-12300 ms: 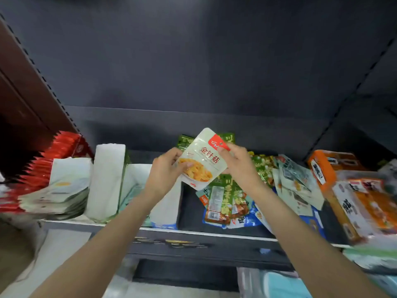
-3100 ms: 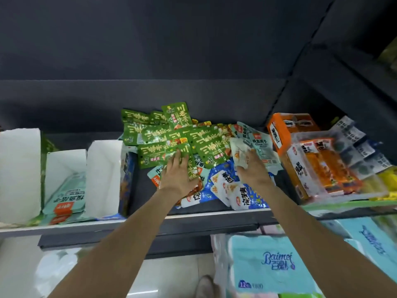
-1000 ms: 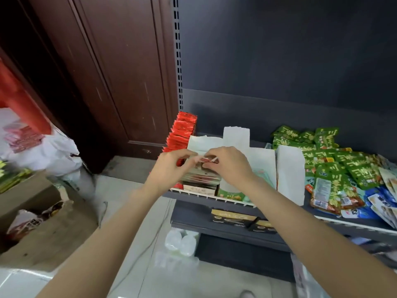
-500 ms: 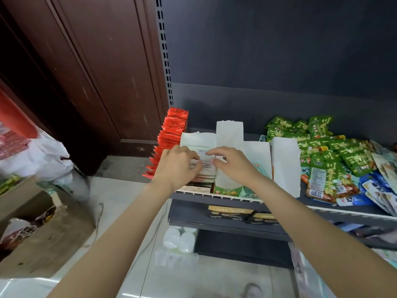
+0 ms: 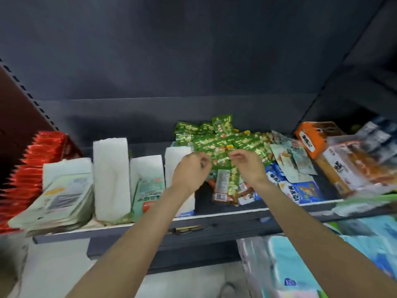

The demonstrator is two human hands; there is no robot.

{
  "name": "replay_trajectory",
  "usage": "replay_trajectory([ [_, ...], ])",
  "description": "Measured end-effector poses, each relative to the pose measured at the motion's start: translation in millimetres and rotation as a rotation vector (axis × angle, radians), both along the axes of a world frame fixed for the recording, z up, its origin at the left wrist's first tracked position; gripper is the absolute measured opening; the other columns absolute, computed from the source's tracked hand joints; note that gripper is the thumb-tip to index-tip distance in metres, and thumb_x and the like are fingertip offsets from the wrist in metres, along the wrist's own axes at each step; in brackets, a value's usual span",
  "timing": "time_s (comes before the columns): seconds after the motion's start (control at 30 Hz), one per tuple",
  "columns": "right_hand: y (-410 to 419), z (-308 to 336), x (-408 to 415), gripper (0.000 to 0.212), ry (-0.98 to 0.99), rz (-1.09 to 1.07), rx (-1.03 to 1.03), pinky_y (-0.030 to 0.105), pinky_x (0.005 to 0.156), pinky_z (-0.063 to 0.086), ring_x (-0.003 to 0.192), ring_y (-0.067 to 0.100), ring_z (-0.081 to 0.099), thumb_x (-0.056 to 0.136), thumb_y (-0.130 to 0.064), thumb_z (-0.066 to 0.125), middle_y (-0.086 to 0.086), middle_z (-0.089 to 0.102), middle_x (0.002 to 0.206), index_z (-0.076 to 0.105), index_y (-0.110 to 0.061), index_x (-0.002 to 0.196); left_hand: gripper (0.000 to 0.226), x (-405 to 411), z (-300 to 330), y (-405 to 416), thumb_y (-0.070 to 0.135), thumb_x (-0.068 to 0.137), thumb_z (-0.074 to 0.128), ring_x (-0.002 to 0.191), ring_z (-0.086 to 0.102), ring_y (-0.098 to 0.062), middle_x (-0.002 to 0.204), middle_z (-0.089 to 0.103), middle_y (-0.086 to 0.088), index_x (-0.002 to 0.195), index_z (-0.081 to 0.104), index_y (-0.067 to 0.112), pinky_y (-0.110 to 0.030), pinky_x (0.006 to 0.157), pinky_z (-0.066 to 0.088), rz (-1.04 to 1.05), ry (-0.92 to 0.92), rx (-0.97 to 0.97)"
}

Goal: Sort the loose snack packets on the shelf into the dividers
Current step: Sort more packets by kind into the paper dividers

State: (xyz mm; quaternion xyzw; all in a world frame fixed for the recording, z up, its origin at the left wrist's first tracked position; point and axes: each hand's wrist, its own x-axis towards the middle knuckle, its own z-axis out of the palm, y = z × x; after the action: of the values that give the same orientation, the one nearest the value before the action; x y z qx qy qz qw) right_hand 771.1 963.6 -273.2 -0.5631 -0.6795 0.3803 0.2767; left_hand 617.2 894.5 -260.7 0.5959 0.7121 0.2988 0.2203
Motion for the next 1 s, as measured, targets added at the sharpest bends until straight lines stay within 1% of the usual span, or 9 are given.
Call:
replay_trajectory([
  [0.17,71.0,-36.2,101.5,0.038,-0.259,-0.115,-0.09,0.037,0.084,0.045,0.099,0.029,0.058,0.092,-0.011,0.054,0.017,0.055,0.118,0.05,-0.001,0.128,0.041,71.1,-41.3,69.7,0.024,0.094,0.051,0.11,0.056,-0.03,0.133,0.049,-0.015,0.132,0.048,0.012,-0.034,0.092,0.046,-0.038,0.079,-0.215],
  [0.27,97.3,-57.3,136.1,0.056,-0.425,-0.12,-0.154,0.038,0.1,0.037,0.13,0.034,0.038,0.093,-0.018,0.055,0.018,0.032,0.145,0.031,-0.002,0.141,0.07,92.4,-64.7,87.9,0.036,0.093,0.053,0.143,0.014,-0.031,0.157,0.011,-0.008,0.15,0.015,0.019,-0.041,0.116,0.02,-0.113,0.228,-0.363],
  [0.37,108.9,-75.2,148.8,0.063,-0.485,-0.054,-0.209,0.039,0.104,0.036,0.133,0.033,0.035,0.092,-0.024,0.056,0.017,0.027,0.149,0.024,-0.004,0.143,0.081,99.7,-83.3,95.3,0.047,0.092,0.05,0.145,-0.009,-0.027,0.157,-0.015,-0.001,0.151,-0.003,0.028,-0.048,0.118,0.008,-0.118,0.285,-0.492],
  [0.5,93.2,-75.7,145.2,0.03,-0.82,0.018,0.035,0.037,0.073,0.052,0.097,0.03,0.064,0.092,-0.024,0.057,0.014,0.063,0.108,0.051,-0.007,0.116,0.081,104.5,-91.4,98.7,0.05,0.09,0.05,0.145,-0.012,-0.025,0.157,-0.014,0.0,0.15,0.001,0.029,-0.051,0.117,0.01,-0.092,0.267,-0.521],
  [0.6,82.3,-63.7,141.5,0.016,-0.908,0.151,0.16,0.034,0.067,0.054,0.082,0.025,0.068,0.092,-0.011,0.052,0.01,0.068,0.093,0.061,-0.009,0.105,0.081,106.1,-91.5,100.2,0.051,0.089,0.052,0.145,-0.009,-0.025,0.158,-0.011,0.0,0.15,0.005,0.029,-0.053,0.116,0.012,-0.061,0.257,-0.51],
  [0.7,90.1,-38.9,141.9,0.022,-0.78,0.184,0.154,0.033,0.069,0.053,0.083,0.027,0.066,0.093,-0.015,0.049,0.012,0.067,0.091,0.065,-0.013,0.107,0.073,112.3,-81.0,100.9,0.05,0.088,0.052,0.145,0.004,-0.026,0.158,0.005,0.0,0.149,0.018,0.028,-0.054,0.115,0.011,0.001,0.323,-0.486],
  [0.8,96.5,-6.4,140.4,0.023,-0.679,0.17,0.266,0.029,0.061,0.043,0.08,0.028,0.064,0.093,-0.017,0.047,0.011,0.067,0.087,0.066,-0.017,0.106,0.059,119.5,-60.9,105.5,0.035,0.089,0.055,0.134,0.031,-0.026,0.145,0.036,-0.007,0.141,0.032,0.016,-0.046,0.111,0.028,0.094,0.371,-0.26],
  [0.9,96.0,23.6,131.4,0.02,-0.523,0.159,0.377,0.029,0.059,0.044,0.073,0.027,0.064,0.09,-0.02,0.05,0.008,0.068,0.077,0.067,-0.021,0.101,0.065,121.7,-39.2,110.5,0.02,0.088,0.06,0.132,0.032,-0.023,0.146,0.034,-0.006,0.143,0.026,0.014,-0.036,0.111,0.029,0.019,0.247,0.056],
  [1.0,89.2,42.6,113.5,0.016,-0.24,0.203,0.372,0.039,0.067,0.052,0.069,0.026,0.063,0.081,-0.019,0.057,0.006,0.071,0.078,0.07,-0.021,0.091,0.055,109.5,-16.0,108.7,0.022,0.088,0.061,0.13,0.035,-0.02,0.141,0.04,-0.001,0.137,0.037,0.018,-0.036,0.109,0.032,-0.04,0.376,0.2],
])
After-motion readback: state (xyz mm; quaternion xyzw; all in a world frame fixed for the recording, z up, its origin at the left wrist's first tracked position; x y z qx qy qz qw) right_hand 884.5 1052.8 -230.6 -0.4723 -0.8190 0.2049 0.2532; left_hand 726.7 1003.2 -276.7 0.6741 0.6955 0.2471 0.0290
